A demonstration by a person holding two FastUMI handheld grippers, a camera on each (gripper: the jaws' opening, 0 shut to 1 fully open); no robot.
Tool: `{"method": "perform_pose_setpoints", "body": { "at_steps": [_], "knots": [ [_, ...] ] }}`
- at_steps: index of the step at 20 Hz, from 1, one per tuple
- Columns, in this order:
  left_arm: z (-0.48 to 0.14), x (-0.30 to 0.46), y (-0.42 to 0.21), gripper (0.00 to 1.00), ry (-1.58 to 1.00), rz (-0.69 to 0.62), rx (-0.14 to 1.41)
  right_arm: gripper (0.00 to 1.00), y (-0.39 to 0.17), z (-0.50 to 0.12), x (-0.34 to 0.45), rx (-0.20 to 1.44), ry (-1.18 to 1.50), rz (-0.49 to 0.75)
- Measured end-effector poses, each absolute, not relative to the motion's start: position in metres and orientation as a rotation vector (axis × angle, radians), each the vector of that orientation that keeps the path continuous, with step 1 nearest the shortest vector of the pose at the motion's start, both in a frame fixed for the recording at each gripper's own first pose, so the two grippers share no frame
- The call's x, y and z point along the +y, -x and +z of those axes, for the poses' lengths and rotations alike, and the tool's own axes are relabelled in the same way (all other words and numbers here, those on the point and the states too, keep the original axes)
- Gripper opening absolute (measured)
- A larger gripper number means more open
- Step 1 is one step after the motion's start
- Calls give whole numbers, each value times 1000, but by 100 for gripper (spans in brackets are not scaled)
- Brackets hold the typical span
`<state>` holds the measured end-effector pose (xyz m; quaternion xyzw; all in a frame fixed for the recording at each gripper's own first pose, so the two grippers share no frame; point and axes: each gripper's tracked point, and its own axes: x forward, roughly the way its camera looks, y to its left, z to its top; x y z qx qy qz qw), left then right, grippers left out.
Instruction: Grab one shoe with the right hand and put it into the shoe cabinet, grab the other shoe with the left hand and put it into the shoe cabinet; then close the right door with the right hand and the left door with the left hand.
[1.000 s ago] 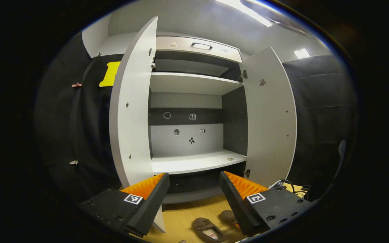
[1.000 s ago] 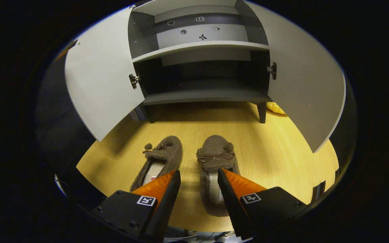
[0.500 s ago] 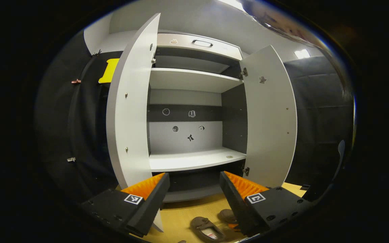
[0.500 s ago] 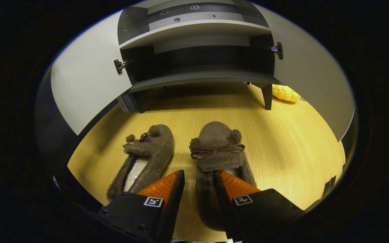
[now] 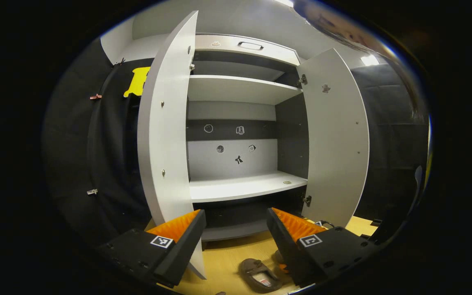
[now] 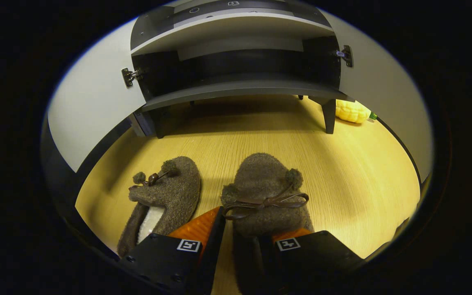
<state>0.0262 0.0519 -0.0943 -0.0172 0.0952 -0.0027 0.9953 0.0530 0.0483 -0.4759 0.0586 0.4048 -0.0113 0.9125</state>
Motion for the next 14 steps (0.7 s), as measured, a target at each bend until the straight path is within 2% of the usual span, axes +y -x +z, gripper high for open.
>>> {"method": "perform_pose_setpoints", "body": {
  "at_steps": [6, 7, 9, 13, 14],
  "knots": [
    [-99, 52, -25, 95, 50, 0, 200, 53, -52, -476, 49, 836, -109, -14],
    [-98, 52, -24, 95, 49, 0, 200, 53, -54, -475, 41, 824, -82, -44],
    [-98, 53, -23, 95, 45, 5, 200, 18, -55, -475, 44, 820, -93, -32],
    [-100, 54, -22, 95, 40, 9, 208, 20, -61, -473, 40, 801, -92, -46],
    [-100, 54, -22, 95, 41, 8, 211, 5, -63, -477, 39, 809, -75, -48]
  ]
}}
